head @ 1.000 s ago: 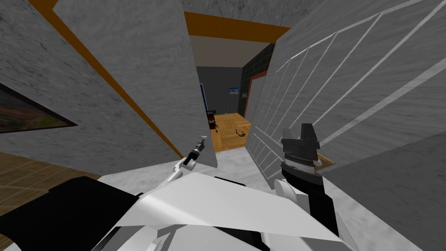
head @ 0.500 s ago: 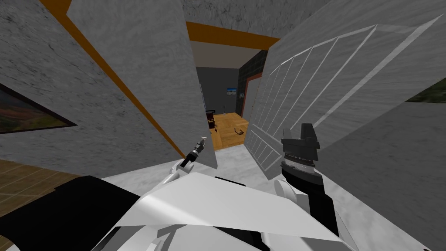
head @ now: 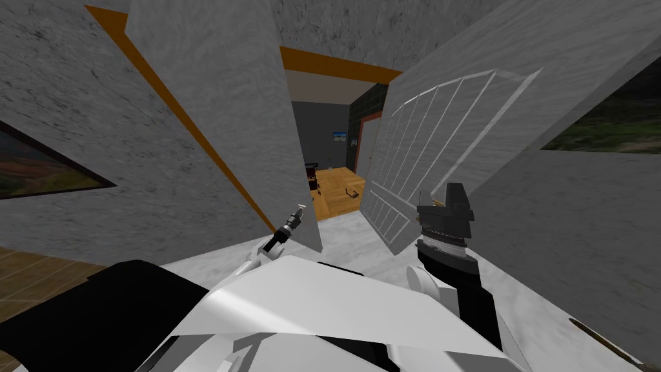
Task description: Pull the door open
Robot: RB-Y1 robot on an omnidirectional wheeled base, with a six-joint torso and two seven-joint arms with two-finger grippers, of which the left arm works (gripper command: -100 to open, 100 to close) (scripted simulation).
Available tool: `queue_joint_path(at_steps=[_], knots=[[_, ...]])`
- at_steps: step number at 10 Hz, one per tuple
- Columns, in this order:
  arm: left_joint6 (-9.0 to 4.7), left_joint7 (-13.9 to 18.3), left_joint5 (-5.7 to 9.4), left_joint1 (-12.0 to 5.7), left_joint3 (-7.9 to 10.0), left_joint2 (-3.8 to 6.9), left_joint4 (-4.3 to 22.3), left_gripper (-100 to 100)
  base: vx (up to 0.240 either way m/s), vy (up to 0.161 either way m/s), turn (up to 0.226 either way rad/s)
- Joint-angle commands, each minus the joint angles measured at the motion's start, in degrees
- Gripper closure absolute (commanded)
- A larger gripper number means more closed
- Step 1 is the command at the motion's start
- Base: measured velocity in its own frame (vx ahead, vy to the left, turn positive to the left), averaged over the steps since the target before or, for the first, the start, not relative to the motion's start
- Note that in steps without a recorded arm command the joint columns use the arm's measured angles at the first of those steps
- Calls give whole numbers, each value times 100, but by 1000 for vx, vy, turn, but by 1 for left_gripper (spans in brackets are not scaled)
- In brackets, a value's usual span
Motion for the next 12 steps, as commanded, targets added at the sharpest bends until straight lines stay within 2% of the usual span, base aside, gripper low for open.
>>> queue_joint_path(at_steps=[1, 4, 6, 9, 10, 11, 12], knots=[[-110, 61, 5, 45, -42, 97, 7, 100, -152, 71, -127], [-307, 170, 14, 127, -118, 272, 19, 100, -202, 86, -132], [-483, 267, 22, 199, -185, 427, 29, 100, -172, 102, -121], [-661, 366, 30, 272, -254, 585, 40, 100, -179, 91, -108], [-704, 390, 32, 290, -270, 623, 42, 100, -170, 119, -82], [-662, 372, 25, 283, -282, 585, 26, 100, -72, 47, -30], [-768, 430, 19, 299, -329, 648, 85, 100, -146, 67, -134]])
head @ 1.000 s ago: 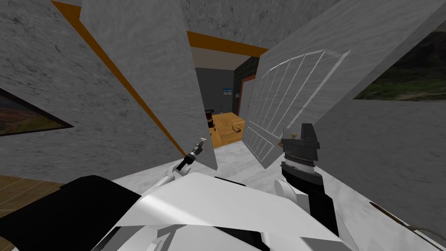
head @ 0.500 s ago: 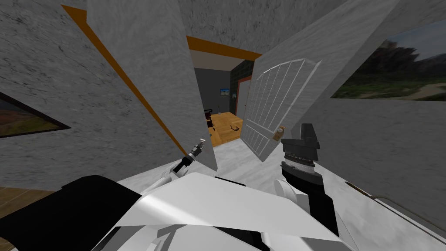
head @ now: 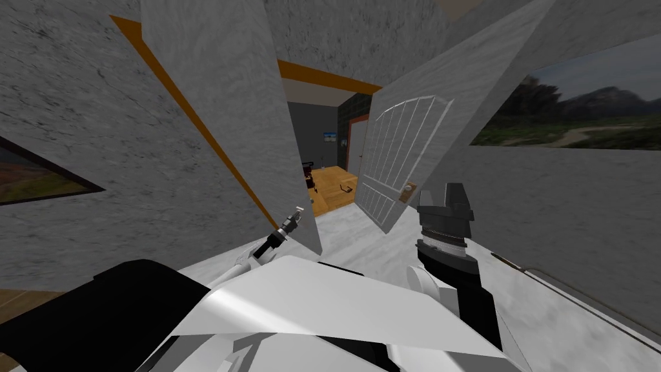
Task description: Pull the door open
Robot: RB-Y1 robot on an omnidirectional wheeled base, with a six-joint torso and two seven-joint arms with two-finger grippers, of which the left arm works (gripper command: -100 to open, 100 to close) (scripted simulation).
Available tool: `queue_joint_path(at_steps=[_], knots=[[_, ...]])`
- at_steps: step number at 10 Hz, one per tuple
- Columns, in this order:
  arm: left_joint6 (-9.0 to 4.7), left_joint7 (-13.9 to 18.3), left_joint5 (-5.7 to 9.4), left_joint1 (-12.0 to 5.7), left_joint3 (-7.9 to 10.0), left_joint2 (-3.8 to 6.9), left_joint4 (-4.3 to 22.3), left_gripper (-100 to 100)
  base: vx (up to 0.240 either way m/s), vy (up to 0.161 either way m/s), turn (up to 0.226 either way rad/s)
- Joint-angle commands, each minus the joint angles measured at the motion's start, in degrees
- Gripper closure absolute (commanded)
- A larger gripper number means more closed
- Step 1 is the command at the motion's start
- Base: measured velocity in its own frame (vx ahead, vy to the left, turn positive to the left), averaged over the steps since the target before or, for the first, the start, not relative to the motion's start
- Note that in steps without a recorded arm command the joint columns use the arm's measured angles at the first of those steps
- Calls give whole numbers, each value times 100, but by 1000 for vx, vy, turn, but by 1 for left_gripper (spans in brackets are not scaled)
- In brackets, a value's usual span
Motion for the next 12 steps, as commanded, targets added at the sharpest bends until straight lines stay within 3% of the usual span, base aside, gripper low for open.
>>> queue_joint_path(at_steps=[1, 8, 10, 11, 12], knots=[[-85, 42, -1, 6, -18, 53, 39, 100, -190, 117, -174], [-513, 260, -2, 17, -120, 335, 275, 100, -189, 100, -138], [-597, 303, -2, 20, -140, 390, 321, 100, -171, 90, -105], [-576, 296, -14, 16, -169, 360, 318, 100, -74, 29, -24], [-670, 330, -23, 37, -206, 410, 357, 100, -112, 65, -121]])
